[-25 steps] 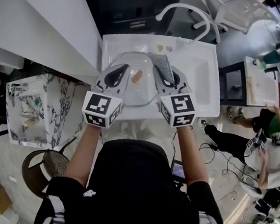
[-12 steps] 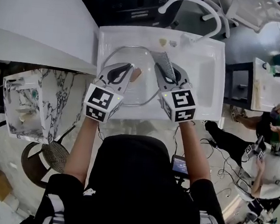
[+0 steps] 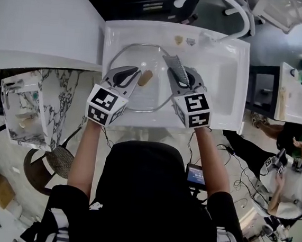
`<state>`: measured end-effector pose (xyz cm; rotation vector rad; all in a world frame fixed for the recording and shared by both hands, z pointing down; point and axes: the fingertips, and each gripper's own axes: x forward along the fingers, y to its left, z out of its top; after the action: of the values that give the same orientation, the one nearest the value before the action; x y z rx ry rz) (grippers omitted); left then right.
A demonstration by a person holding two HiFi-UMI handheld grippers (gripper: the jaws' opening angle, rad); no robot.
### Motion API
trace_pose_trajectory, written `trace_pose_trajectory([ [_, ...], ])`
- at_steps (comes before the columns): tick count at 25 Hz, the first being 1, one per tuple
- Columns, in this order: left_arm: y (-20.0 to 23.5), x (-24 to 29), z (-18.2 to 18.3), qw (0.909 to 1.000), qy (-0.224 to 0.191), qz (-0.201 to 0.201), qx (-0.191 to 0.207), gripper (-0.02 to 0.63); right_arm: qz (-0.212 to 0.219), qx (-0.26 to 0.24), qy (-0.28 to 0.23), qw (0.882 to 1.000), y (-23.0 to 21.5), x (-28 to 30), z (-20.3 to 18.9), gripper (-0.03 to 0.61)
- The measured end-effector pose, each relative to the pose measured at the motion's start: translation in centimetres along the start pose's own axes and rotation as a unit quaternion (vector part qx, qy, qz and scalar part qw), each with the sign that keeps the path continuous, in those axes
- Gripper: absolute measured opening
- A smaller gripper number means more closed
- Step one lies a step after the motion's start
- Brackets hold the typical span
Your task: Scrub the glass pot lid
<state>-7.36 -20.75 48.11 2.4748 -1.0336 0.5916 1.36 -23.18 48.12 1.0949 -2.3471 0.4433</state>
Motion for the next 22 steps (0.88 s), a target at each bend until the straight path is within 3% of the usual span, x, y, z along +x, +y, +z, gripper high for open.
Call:
trace_pose_trajectory([
  [4,-0.2,0.5,-1.9,0.9996,0.027,-0.007,0.003,0.008,0.003,0.001,0.015,1.000,-0.3,0.6,-1.1,0.066],
  [7,-0.3,1.0,-3.6,0.9980,0.055,-0.011,0.029,0.018,0.008,0.004,0.017,1.000,-0.4,0.9,-1.5,0.066],
  [10,-1.0,1.5,-5.4,0.9934,0.093,-0.030,0.060,0.167,0.014,0.002,0.027,1.000,-0.4,1.1,-2.2,0.066],
  [15,-1.2,1.4,-8.0,0.9830,0.145,-0.045,0.104,0.211,0.023,0.000,0.031,0.999,0.1,1.4,-2.9,0.066],
  [22,-0.2,1.4,-10.8,0.9755,0.184,-0.038,0.115,0.274,0.028,-0.008,0.049,0.998,0.3,1.6,-4.5,0.066],
])
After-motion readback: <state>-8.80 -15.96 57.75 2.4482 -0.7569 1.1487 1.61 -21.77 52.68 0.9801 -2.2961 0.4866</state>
